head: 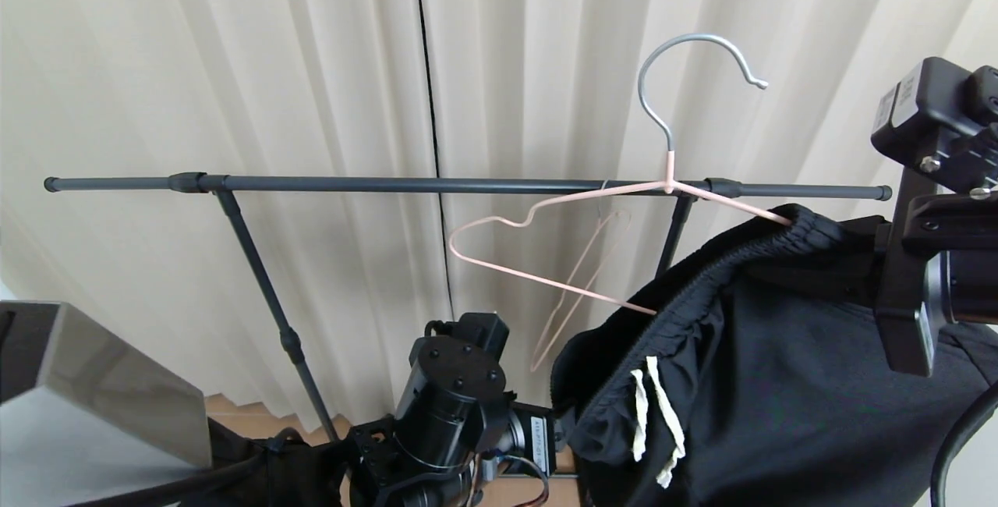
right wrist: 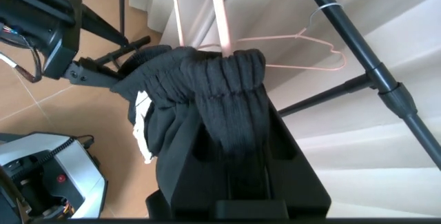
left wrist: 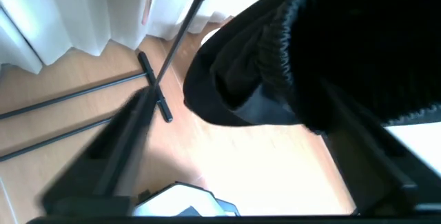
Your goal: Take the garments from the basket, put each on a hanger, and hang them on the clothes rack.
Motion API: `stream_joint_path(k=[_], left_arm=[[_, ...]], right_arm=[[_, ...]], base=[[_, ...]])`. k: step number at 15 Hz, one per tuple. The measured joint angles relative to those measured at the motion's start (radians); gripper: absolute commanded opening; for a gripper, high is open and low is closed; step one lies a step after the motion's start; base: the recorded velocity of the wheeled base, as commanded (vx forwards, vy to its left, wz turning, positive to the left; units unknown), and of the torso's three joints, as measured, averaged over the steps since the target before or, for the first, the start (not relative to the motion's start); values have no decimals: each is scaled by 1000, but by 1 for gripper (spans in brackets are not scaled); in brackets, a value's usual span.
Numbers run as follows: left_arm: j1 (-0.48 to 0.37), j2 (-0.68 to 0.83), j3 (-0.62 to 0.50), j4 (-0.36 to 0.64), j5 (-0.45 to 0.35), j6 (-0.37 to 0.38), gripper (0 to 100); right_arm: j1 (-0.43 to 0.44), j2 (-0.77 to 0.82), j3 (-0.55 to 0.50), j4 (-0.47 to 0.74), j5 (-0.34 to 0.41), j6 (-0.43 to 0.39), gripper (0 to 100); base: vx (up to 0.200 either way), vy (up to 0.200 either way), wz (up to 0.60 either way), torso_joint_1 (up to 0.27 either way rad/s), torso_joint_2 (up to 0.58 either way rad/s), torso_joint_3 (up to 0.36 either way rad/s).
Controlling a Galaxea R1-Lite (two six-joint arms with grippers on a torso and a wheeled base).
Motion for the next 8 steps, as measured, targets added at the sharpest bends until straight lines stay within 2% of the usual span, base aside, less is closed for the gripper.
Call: stream_joint_path(k=[8], left_arm=[[77,-58,5,1,11,37,0]], right_arm=[[-43,-54,83,-4,7,13,0]], base=[[0,0,0,0,0,0]])
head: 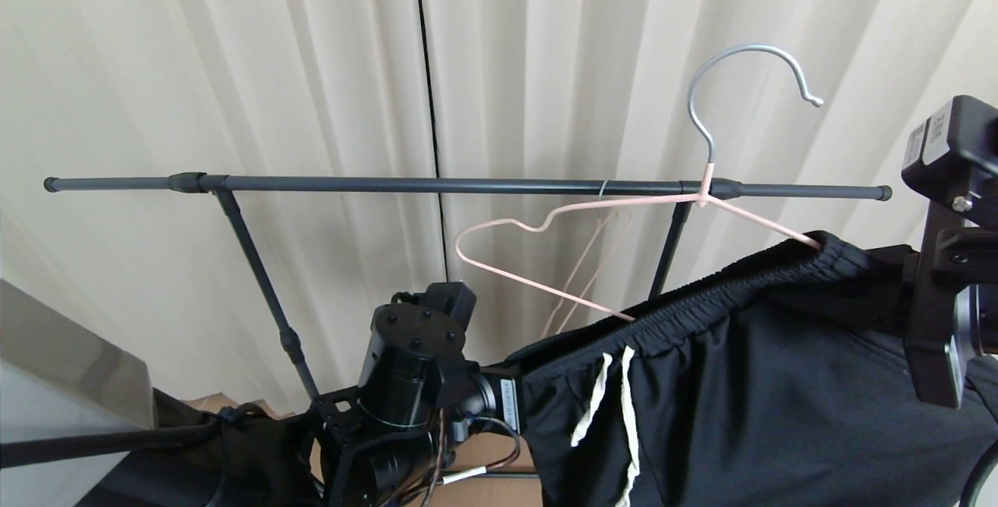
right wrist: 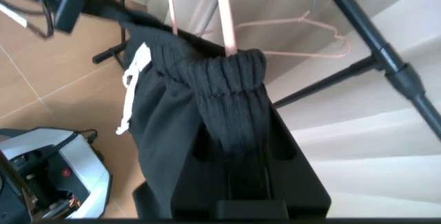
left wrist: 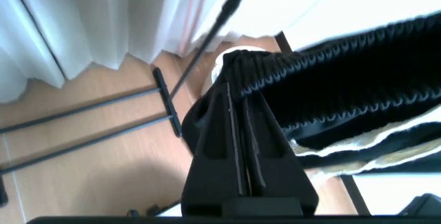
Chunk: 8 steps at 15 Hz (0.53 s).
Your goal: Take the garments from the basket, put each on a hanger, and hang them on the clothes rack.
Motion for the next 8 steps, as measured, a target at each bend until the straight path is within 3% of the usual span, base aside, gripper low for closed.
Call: stream_joint_path(k=[8], left_arm=[[47,-40,-2,0,1,14,0]], right_arm=[[-4,-67,126,-1,-1,42,0]], base=[[0,0,0,0,0,0]])
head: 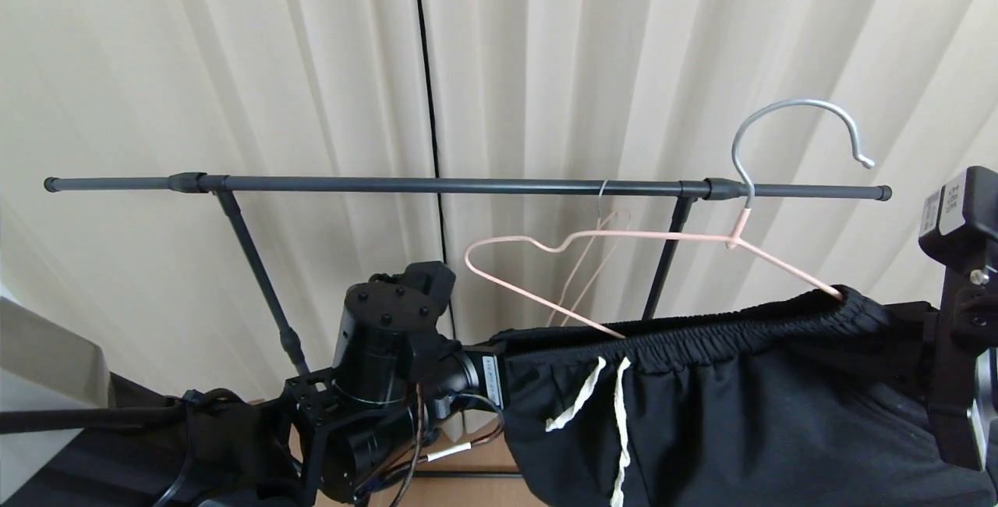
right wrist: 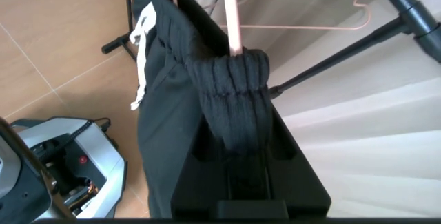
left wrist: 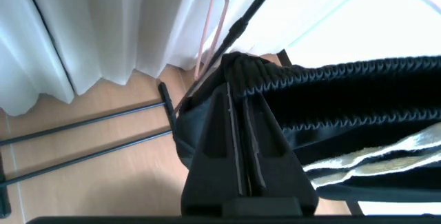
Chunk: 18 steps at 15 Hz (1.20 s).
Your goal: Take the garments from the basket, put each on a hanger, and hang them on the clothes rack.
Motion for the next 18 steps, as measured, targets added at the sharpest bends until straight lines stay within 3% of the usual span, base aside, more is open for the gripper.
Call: stream_joint_path(k=[6,18], left_arm=[[54,-2,-13,1,-4,40,0],[113,19,-86,20,-9,44,0]], right_arm=[[0,-37,64,1,-1,-3,0],[0,-65,214,6,-4,-41,0]], base=[[0,0,0,0,0,0],[0,0,0,0,0,0]])
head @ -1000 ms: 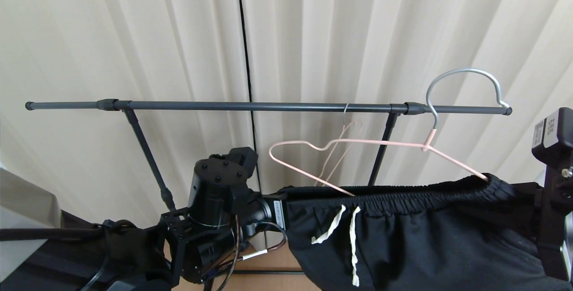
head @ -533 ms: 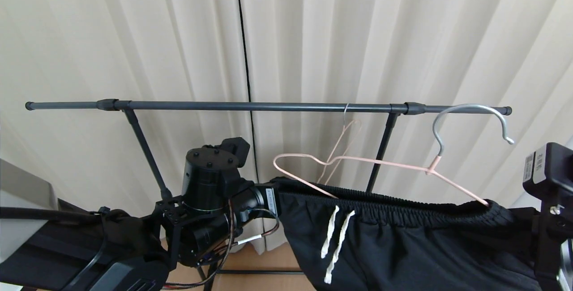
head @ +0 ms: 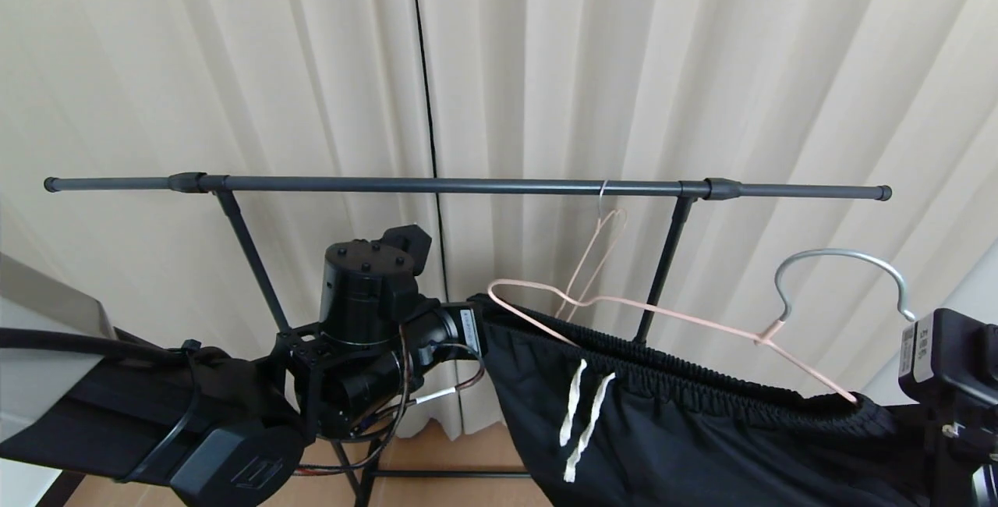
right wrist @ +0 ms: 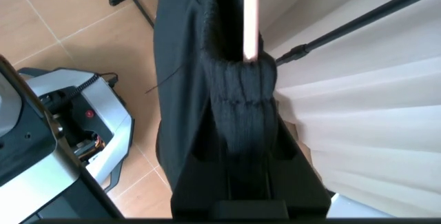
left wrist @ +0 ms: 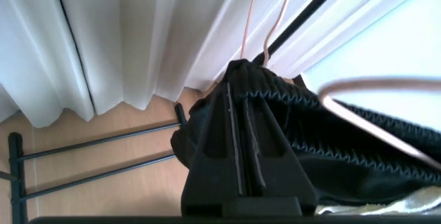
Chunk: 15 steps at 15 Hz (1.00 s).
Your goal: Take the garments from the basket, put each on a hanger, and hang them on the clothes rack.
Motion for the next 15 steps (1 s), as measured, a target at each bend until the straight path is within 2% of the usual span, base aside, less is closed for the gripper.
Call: stream_joint_path(k=[4,7,15], left_arm=[[3,4,-28,21,0,4,0],[4,3,-35,21,1,72,0],[8,2,-46,20,4,111,0]], right_arm=[[0,-2,36,-1,-1,-3,0],[0,15,49,1,-1,-4,0],[0,73,89,3,-5,-33,0]], base=[[0,0,0,0,0,0],[0,0,0,0,0,0],[0,0,0,0,0,0]])
